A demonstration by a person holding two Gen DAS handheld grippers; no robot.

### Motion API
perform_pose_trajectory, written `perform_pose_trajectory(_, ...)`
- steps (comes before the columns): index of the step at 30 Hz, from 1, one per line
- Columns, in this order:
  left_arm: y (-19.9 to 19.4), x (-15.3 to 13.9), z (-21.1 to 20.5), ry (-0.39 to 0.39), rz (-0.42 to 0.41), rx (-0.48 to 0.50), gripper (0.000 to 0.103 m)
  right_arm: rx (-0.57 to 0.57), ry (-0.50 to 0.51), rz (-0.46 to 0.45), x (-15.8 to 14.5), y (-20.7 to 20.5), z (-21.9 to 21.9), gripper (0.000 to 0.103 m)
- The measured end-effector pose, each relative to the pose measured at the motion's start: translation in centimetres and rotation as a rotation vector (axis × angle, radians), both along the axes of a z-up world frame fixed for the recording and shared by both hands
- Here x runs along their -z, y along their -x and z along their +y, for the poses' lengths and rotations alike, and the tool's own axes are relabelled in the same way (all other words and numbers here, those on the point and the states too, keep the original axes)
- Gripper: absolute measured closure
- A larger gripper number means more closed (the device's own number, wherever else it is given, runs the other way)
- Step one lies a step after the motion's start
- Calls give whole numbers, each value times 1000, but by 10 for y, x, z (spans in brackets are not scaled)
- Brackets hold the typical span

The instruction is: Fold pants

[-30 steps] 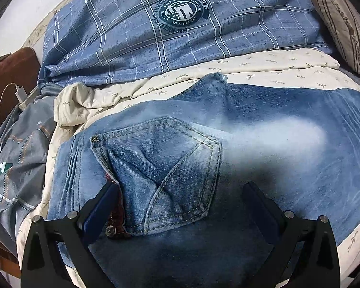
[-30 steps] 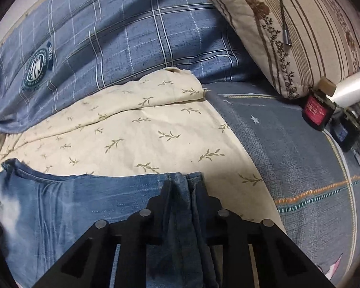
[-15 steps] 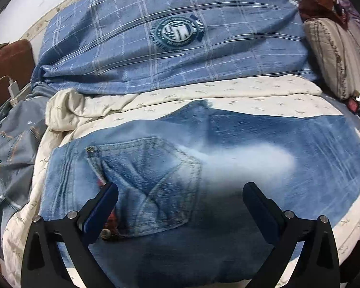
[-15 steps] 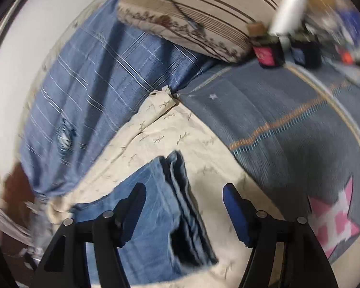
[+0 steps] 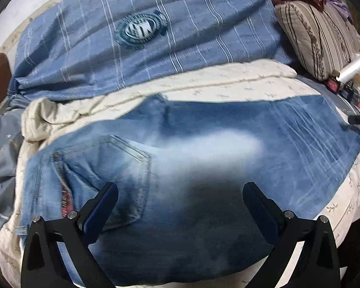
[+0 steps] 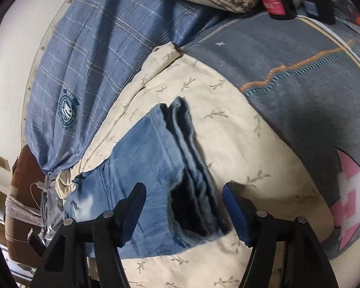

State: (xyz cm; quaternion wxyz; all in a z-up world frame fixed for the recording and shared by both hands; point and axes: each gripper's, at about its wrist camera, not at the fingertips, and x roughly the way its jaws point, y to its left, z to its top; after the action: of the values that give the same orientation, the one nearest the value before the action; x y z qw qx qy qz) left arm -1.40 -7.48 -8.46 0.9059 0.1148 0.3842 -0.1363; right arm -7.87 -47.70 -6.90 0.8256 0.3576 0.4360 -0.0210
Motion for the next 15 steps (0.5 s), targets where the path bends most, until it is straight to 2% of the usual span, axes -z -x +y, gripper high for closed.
perform_pose_trajectory(2,-1,5,-4,1,19,4,0,-17,-6,-20,-2,-4,4,35)
perform_pose_trajectory(4,0,7,-7,-4,21,5,0,-44,-17,-28,-3,-5,10,45)
perform_pose_trajectory(5,0,8,-7,-5,19,7,0,-55,4,-32,-5,-6,13,52)
perform_pose_trajectory(6,0,8,-8,-8,17,9,0,-60,15,-33,-6,-7,15,65)
perform_pose_trajectory(9,0,9,-7,-12,18,5,0,-44,30,-21,-4,-7,12,82)
perform_pose_trajectory(11,-2,9,-5,-4,28,-2,0,-27,33,-10,-3,-5,10,88)
perform_pose_trajectory(15,-6,12,-4,-4,52,-13,0,-24,1,-70,-11,-1,12,89)
